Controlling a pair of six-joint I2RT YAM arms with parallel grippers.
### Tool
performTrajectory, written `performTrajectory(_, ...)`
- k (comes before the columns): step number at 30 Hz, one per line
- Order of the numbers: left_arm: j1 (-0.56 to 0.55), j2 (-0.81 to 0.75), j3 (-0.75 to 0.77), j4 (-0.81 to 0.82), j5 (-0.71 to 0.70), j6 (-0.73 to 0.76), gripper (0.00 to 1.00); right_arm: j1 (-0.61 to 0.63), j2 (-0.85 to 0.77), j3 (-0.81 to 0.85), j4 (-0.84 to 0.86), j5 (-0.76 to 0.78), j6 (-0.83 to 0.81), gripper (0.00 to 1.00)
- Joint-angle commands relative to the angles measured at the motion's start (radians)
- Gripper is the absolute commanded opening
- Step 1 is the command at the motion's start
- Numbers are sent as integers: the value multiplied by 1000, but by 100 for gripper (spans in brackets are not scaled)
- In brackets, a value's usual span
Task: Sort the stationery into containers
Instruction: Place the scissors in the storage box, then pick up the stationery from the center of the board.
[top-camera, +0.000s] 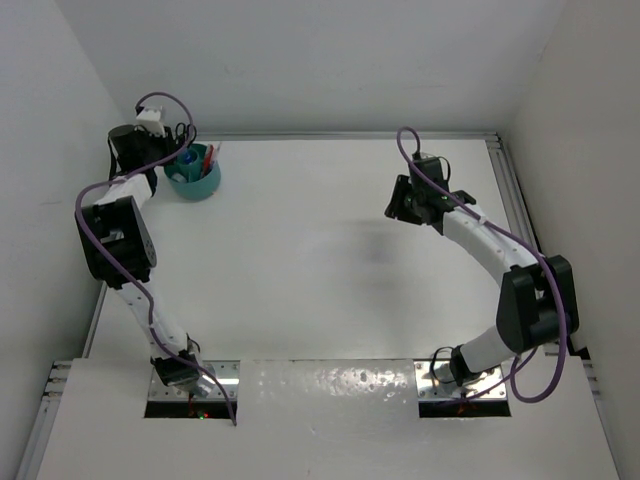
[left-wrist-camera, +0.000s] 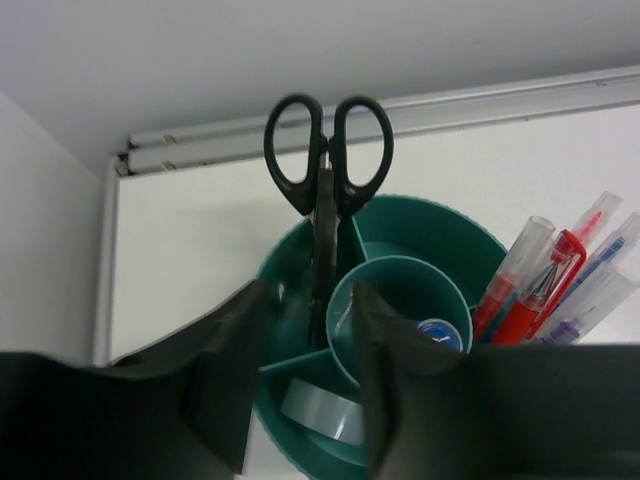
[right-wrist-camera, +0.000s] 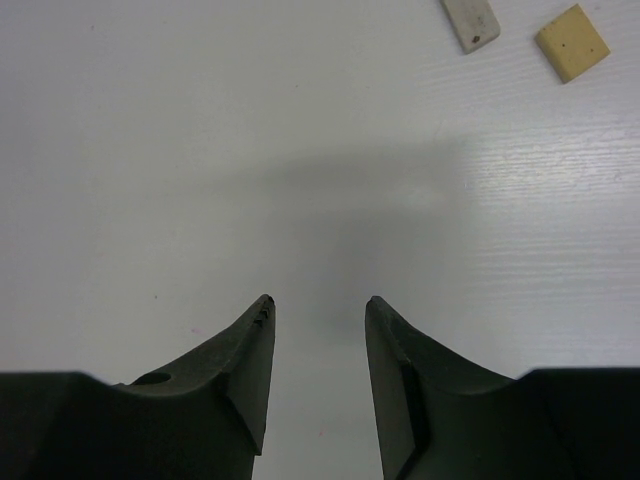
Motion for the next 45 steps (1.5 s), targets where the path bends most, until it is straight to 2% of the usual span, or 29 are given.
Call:
performTrajectory(1,3,16,50,12,13,-2,39,0,-50,29,5,24,-2,41)
performTrajectory(4,4,10,68,14,10,-11,47,0,-59,18,3,35,-3,42)
performTrajectory(13,-8,-59,170,-32,-7,-112,52,-27,-50,26,-35,99,-60,45)
performTrajectory(14,-13,-85,167,-49,16,-98,52,-46,-42,41,-53,96,-72,38)
performTrajectory(15,-25,-101,159,-54,31,-88,53,-56,-31,52,-59,85,-77,16)
performTrajectory(16,-33,-116,147,-55,44,-72,53,-70,1,64,-69,82,-84,9)
performTrajectory(17,-42,-156,135,-60,57,-37,53,-96,16,84,-67,79,-87,7)
performTrajectory(18,-63,-173,112,-61,77,-29,53,-107,36,93,-61,63,-101,8)
performTrajectory(19,-71,-191,104,-66,88,-22,53,-119,82,107,-56,55,-112,23)
performTrajectory(20,-80,-219,102,-87,109,-26,53,-136,111,150,-59,55,-141,32)
performTrajectory(22,-105,-239,111,-115,126,-53,53,-145,210,251,-85,53,-175,39)
performTrajectory(25,-135,-291,110,-153,136,-90,53,-159,314,396,-167,35,-212,41)
performTrajectory(28,-178,-329,101,-218,119,-92,53,-170,410,455,-195,23,-233,41)
performTrajectory(35,-310,-427,10,-233,81,-69,53,-193,431,425,-121,-4,-235,42)
performTrajectory(40,-391,-458,12,-216,58,-121,53,-201,424,380,-101,-31,-233,44)
performTrajectory(45,-450,-539,-71,-223,50,-127,53,-208,415,337,-96,-69,-209,52)
